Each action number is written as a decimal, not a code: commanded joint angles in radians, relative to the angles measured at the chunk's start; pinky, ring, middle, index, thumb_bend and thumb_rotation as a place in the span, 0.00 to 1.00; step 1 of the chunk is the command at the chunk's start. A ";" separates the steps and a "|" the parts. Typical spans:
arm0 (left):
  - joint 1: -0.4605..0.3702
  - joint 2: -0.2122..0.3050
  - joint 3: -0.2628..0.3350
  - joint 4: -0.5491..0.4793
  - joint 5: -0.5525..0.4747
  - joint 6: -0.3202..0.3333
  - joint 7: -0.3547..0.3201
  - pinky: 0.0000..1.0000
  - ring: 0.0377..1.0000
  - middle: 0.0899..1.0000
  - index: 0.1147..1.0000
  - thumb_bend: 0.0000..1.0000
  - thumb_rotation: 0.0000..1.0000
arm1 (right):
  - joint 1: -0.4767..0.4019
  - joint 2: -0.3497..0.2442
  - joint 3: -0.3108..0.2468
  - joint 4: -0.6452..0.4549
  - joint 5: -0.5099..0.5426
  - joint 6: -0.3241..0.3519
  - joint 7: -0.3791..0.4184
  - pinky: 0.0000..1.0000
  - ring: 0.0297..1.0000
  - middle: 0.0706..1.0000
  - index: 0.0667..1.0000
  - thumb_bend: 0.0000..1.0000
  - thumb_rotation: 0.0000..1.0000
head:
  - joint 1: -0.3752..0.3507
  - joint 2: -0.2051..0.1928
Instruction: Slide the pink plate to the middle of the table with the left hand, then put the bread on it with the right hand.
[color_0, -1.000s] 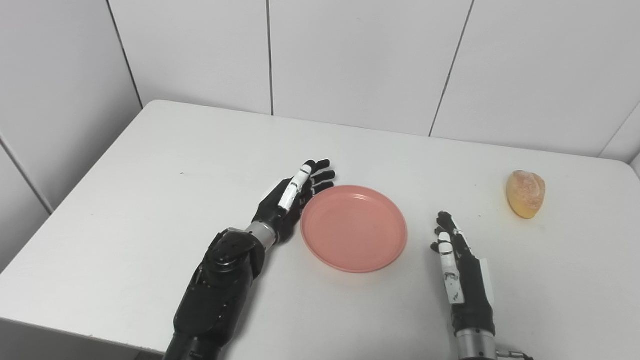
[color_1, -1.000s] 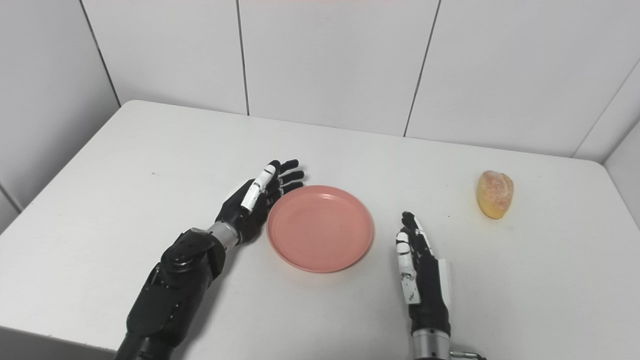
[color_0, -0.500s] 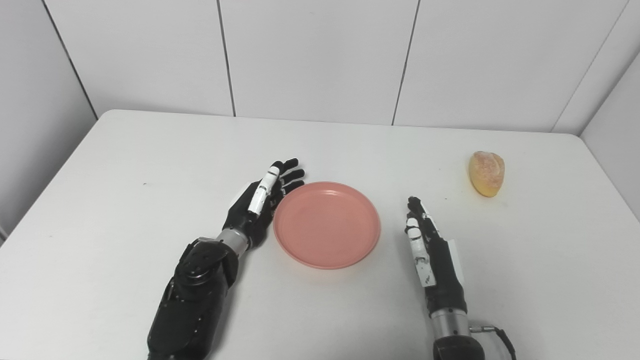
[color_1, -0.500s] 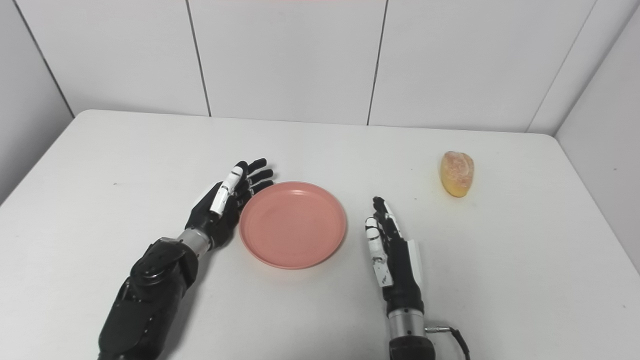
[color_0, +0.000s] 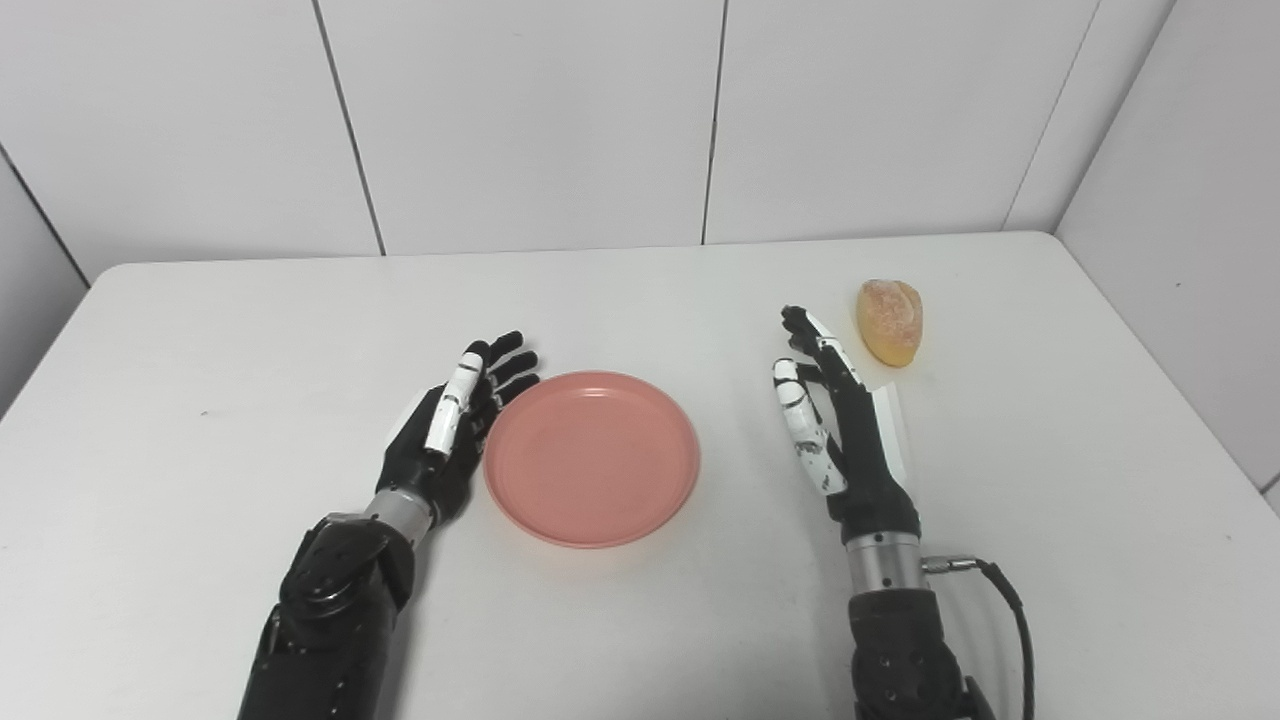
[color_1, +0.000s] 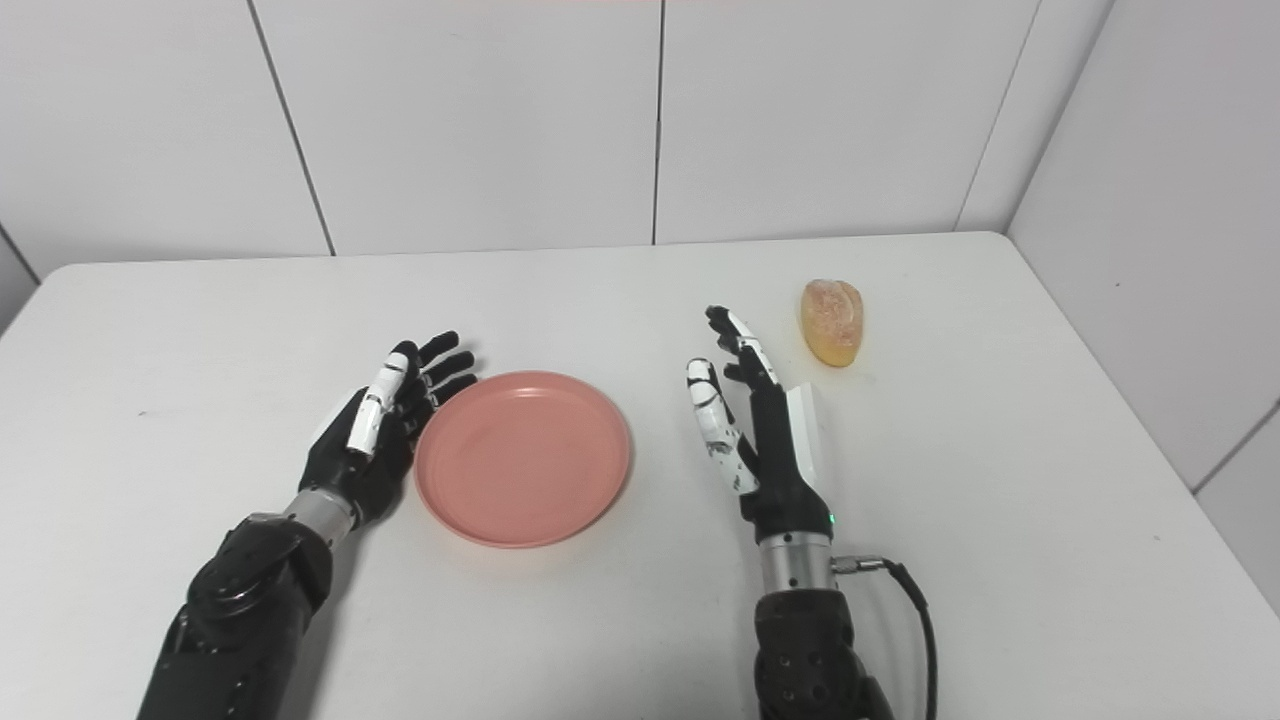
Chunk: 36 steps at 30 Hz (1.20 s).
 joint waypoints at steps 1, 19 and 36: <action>0.017 0.004 -0.008 0.015 -0.006 0.028 -0.027 0.88 0.88 0.87 0.85 0.30 1.00 | -0.062 -0.015 -0.008 -0.051 -0.049 0.000 -0.016 0.82 0.86 0.85 0.84 0.44 1.00 | -0.018 -0.007; 0.012 -0.004 -0.001 0.035 -0.015 0.014 -0.032 0.89 0.89 0.88 0.86 0.31 1.00 | -0.336 -0.186 -0.084 -0.020 -0.260 0.349 0.101 0.69 0.82 0.88 0.87 0.69 0.72 | -0.051 -0.013; 0.011 0.005 -0.004 0.043 -0.014 -0.001 -0.049 0.91 0.90 0.89 0.87 0.31 1.00 | -0.550 -0.250 -0.126 0.251 -0.524 0.508 0.345 0.85 0.95 0.97 0.97 0.88 0.61 | -0.096 -0.016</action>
